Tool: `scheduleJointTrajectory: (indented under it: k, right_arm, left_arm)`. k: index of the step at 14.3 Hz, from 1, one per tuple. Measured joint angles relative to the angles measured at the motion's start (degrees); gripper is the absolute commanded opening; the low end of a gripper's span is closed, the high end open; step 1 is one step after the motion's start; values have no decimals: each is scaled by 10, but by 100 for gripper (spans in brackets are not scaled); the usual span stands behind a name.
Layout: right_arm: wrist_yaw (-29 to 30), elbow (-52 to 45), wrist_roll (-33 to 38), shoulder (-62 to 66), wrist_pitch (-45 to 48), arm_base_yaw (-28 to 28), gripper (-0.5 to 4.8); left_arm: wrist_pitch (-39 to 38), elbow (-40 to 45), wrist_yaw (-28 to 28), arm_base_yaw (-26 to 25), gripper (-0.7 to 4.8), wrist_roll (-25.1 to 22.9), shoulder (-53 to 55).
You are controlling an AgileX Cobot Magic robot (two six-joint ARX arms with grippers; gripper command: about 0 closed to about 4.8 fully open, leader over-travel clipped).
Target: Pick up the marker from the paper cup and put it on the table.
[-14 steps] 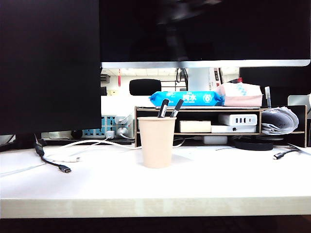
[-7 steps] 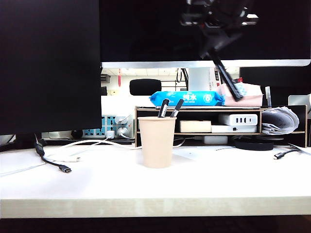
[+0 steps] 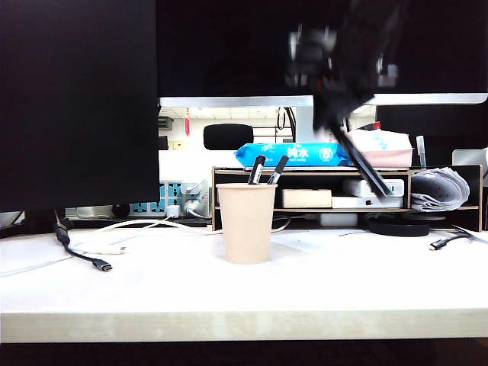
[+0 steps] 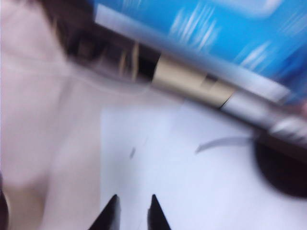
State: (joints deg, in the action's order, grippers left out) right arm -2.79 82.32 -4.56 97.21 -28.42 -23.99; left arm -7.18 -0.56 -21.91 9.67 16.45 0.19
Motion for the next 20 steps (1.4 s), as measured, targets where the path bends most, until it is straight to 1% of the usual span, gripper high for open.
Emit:
scheduleJointTrajectory:
  k: [3, 5, 9, 13, 14, 16, 20]
  right_arm:
    - [4, 0, -18, 38, -49, 9, 8]
    - [30, 5, -26, 52, -63, 22, 8]
    - [39, 73, -37, 113, -148, 45, 8]
    - [44, 128, -45, 146, -167, 49, 8]
    - [56, 136, -49, 156, -180, 51, 8]
    - [61, 138, -55, 171, -200, 52, 8]
    - [63, 139, -58, 192, -193, 52, 8]
  left_arm:
    - [0, 0, 0, 0, -5, 0, 0]
    - [0, 0, 0, 0, -5, 0, 0]
    - [0, 0, 0, 0, -5, 0, 0]
    - [0, 0, 0, 0, -5, 0, 0]
    - [0, 0, 0, 0, -5, 0, 0]
    - [0, 0, 0, 0, -5, 0, 0]
    - [0, 0, 0, 0, -5, 0, 0]
